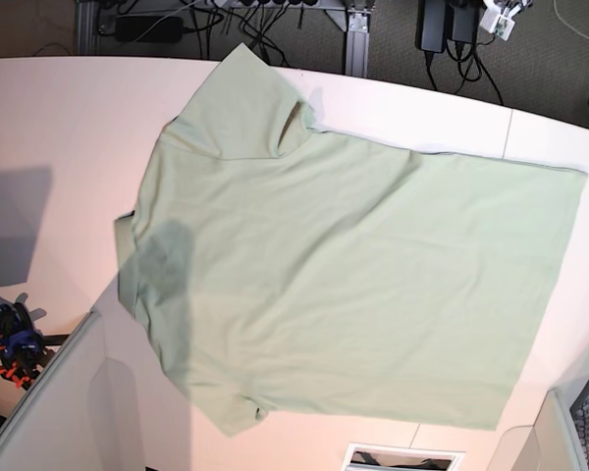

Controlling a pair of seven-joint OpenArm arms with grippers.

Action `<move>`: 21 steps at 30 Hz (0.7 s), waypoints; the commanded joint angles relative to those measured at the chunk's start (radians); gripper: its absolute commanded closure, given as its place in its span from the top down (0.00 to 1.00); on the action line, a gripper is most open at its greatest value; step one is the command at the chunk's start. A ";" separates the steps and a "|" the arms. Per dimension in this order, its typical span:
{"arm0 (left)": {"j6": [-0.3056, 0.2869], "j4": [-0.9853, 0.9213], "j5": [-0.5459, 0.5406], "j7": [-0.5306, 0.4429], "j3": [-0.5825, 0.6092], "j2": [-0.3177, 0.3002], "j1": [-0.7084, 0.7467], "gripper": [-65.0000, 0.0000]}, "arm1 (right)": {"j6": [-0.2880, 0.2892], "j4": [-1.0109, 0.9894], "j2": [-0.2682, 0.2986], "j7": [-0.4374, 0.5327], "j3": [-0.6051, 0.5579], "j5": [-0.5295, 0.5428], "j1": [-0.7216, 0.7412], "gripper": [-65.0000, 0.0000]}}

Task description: Fold the T-shirt properly

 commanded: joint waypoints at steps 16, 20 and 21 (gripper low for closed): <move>-0.011 0.426 -0.070 0.011 -0.141 -0.064 0.135 0.38 | 0.005 0.450 0.006 -0.131 0.187 0.163 -0.039 0.14; -0.011 0.425 -0.105 0.041 -0.167 -0.092 0.135 0.50 | -0.007 0.449 -0.010 -0.177 0.187 0.259 0.032 0.66; -0.011 0.425 -0.106 0.041 -0.168 -0.100 0.136 0.50 | -0.015 0.449 -0.016 -0.183 0.187 0.269 0.055 0.69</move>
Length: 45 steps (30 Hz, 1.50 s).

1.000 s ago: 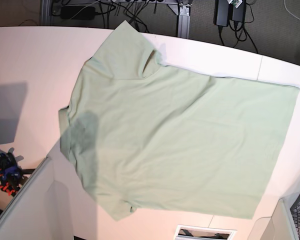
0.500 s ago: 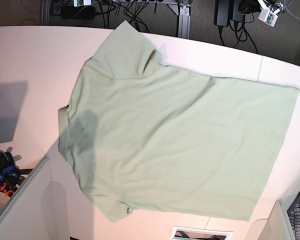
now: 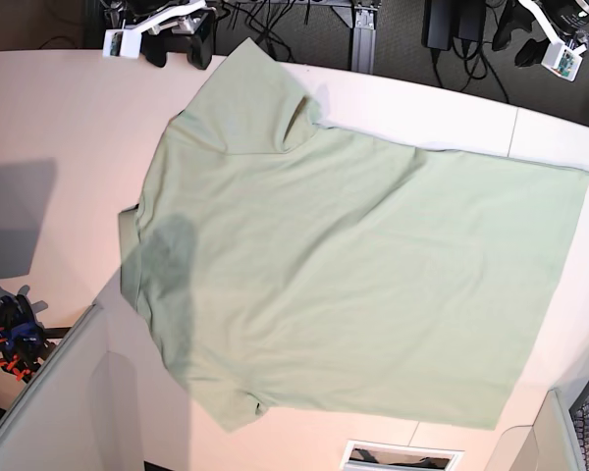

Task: Fold the T-shirt properly
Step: 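Move both grippers to the shirt's collar-side corners and grasp them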

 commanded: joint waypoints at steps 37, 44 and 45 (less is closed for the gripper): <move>0.166 -0.469 -0.245 0.172 -0.127 -0.165 -0.552 0.58 | -0.066 -0.111 -0.166 -0.170 -0.001 0.003 0.196 0.69; 0.124 -0.468 -0.228 0.171 -0.052 -0.126 -0.546 0.58 | -0.065 -0.111 -0.190 -0.190 -0.001 0.046 0.197 0.69; 0.124 -0.468 -0.216 0.167 -0.051 -0.119 -0.547 0.58 | -0.065 -0.111 -0.197 -0.190 -0.001 0.048 0.197 0.69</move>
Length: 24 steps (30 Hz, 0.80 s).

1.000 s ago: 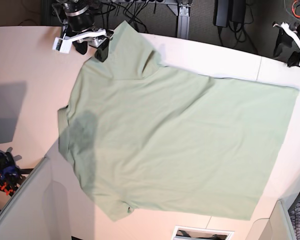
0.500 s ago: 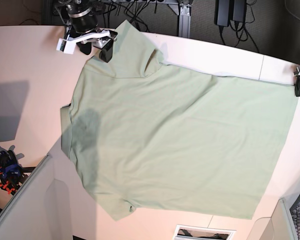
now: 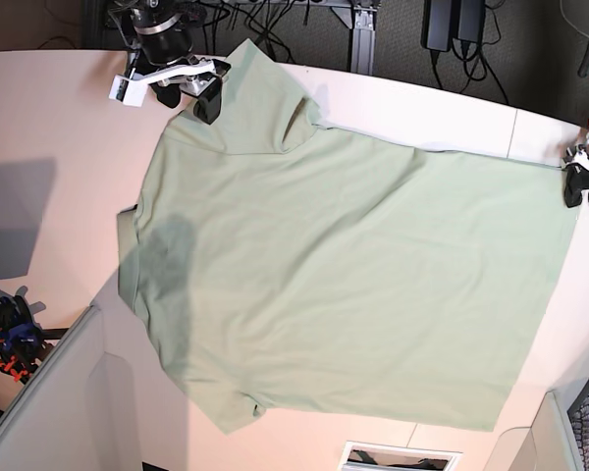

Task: Fold the T-shirt properly
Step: 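Move both grippers to the shirt's collar-side corners and grasp them, then lift the shirt edge and pull it across toward the hem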

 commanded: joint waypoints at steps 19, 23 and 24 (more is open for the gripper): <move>-0.055 -0.004 0.082 -0.082 0.008 0.009 0.011 0.04 | 0.014 0.003 -0.028 -0.003 -0.032 -0.039 -0.006 0.00; -0.059 -0.004 0.074 -0.075 0.008 0.008 0.004 0.00 | 0.061 0.003 -0.028 -0.003 -0.032 -0.042 0.001 0.00; -0.059 -0.004 0.082 -0.074 0.008 0.009 0.003 0.00 | 0.064 0.003 -0.028 -0.003 -0.029 -0.056 0.010 0.00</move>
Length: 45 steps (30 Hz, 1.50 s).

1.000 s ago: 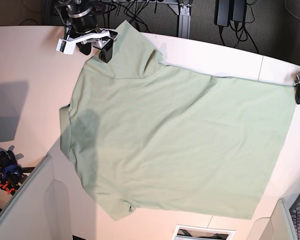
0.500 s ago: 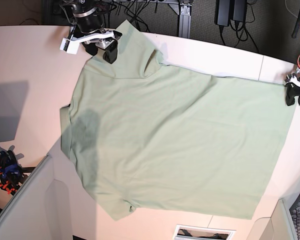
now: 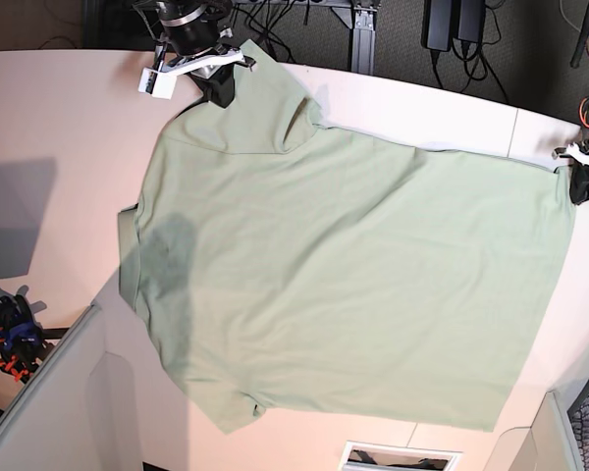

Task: Fold the T-shirt properly
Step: 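Lift the shirt edge and pull it across toward the hem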

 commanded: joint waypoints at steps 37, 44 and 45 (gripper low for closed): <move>-0.200 -0.016 -0.219 0.114 -0.124 -0.078 -0.183 0.00 | 0.030 0.171 0.011 -0.036 0.236 -0.052 0.240 0.00; -0.197 -0.187 -0.105 0.049 -0.017 -0.078 -0.374 0.00 | 0.032 -0.006 0.069 -0.037 0.235 -0.059 0.431 0.00; -0.197 -0.218 -0.107 0.048 -0.017 -0.078 -0.402 0.00 | 0.033 -0.029 0.080 -0.037 0.233 -0.059 0.451 0.00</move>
